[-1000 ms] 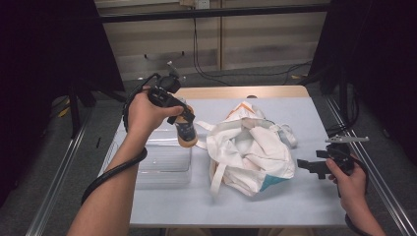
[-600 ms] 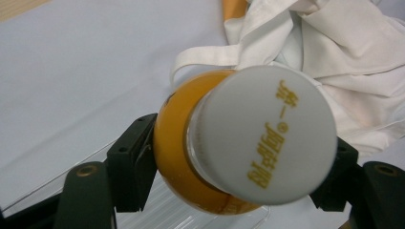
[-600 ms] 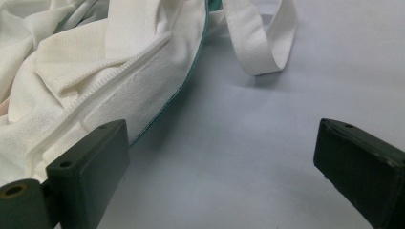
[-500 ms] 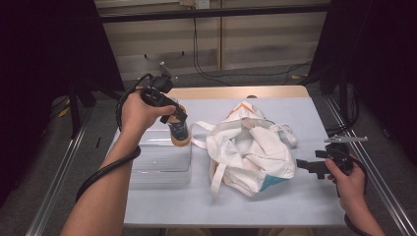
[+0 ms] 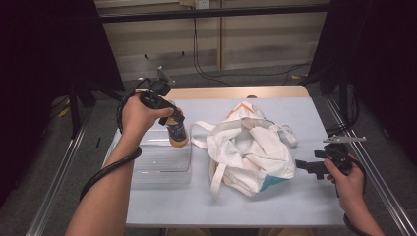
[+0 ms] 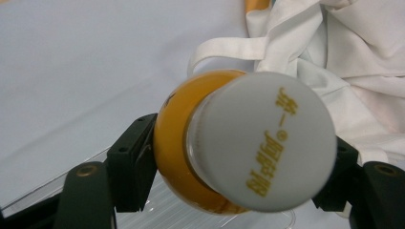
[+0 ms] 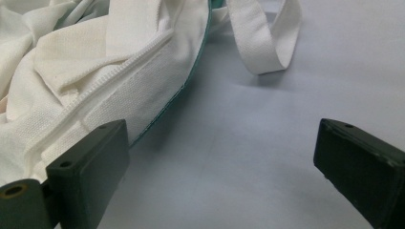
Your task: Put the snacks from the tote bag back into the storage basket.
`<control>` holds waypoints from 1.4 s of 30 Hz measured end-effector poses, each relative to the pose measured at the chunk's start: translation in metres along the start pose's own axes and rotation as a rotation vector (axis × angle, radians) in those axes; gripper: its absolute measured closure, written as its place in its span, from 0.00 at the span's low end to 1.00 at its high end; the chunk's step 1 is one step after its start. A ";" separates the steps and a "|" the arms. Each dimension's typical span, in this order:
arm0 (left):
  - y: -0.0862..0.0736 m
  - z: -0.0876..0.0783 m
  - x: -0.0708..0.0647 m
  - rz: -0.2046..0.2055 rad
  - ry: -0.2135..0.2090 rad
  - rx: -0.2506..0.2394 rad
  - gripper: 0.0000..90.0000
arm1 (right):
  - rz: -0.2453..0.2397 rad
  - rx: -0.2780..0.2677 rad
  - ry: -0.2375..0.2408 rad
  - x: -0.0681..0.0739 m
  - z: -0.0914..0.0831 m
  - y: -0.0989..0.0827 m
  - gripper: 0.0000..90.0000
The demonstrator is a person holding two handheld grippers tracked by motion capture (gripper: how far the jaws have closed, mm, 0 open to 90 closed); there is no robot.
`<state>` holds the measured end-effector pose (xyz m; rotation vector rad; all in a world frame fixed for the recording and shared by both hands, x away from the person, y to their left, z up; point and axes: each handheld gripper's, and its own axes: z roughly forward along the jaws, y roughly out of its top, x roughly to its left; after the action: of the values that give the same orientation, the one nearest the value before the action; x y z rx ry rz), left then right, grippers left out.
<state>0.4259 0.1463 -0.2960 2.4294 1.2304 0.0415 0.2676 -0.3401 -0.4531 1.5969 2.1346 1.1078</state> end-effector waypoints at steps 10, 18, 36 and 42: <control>-0.002 0.011 0.006 -0.005 0.004 0.008 0.34 | -0.005 0.004 0.003 0.000 0.000 0.000 0.06; 0.003 0.018 -0.001 -0.003 0.004 0.005 0.34 | -0.005 -0.002 0.005 0.000 0.000 0.000 0.06; 0.000 0.029 -0.003 -0.003 0.014 0.005 0.34 | -0.003 -0.004 0.005 0.000 -0.002 0.001 0.06; -0.004 0.036 -0.001 -0.005 0.010 0.005 0.34 | -0.003 -0.004 0.006 0.000 -0.001 0.001 0.06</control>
<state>0.4303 0.1349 -0.3303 2.4326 1.2423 0.0491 0.2673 -0.3409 -0.4518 1.5895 2.1362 1.1168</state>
